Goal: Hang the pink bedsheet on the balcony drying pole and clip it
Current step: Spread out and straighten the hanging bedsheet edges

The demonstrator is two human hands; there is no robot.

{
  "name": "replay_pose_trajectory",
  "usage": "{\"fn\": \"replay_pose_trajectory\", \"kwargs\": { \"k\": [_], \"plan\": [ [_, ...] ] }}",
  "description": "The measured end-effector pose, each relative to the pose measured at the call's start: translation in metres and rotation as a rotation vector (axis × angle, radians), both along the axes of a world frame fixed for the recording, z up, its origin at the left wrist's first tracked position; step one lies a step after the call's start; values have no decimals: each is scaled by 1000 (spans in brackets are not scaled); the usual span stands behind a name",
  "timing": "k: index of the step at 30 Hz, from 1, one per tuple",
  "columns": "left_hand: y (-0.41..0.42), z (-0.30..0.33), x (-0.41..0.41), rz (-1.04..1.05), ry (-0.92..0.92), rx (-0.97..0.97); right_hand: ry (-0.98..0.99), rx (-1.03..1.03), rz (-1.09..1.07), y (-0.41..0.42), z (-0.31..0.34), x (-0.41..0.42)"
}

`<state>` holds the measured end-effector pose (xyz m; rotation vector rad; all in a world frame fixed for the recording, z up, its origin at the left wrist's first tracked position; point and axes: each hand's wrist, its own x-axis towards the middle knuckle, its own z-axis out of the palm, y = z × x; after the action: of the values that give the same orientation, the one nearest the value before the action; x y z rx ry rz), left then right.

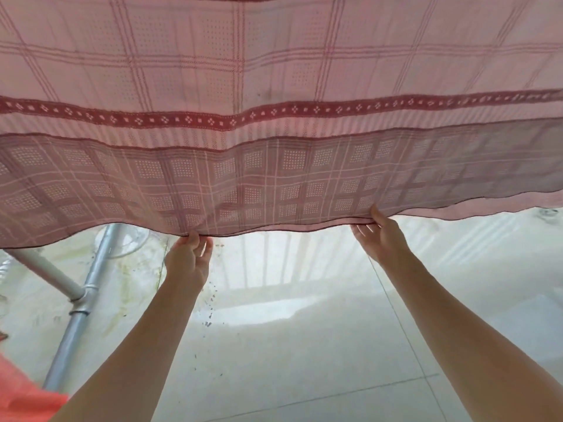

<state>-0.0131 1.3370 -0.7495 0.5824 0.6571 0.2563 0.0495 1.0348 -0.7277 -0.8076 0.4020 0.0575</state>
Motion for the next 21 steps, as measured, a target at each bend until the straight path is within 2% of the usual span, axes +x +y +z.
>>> {"fn": "replay_pose_trajectory", "kwargs": {
  "k": [13, 21],
  "plan": [
    [-35, -9, 32, 71, -44, 126, -100, 326, 8, -30, -51, 35],
    [-32, -12, 35, 85, -72, 136, -96, 440, -42, -18, -48, 49]
  ]
}}
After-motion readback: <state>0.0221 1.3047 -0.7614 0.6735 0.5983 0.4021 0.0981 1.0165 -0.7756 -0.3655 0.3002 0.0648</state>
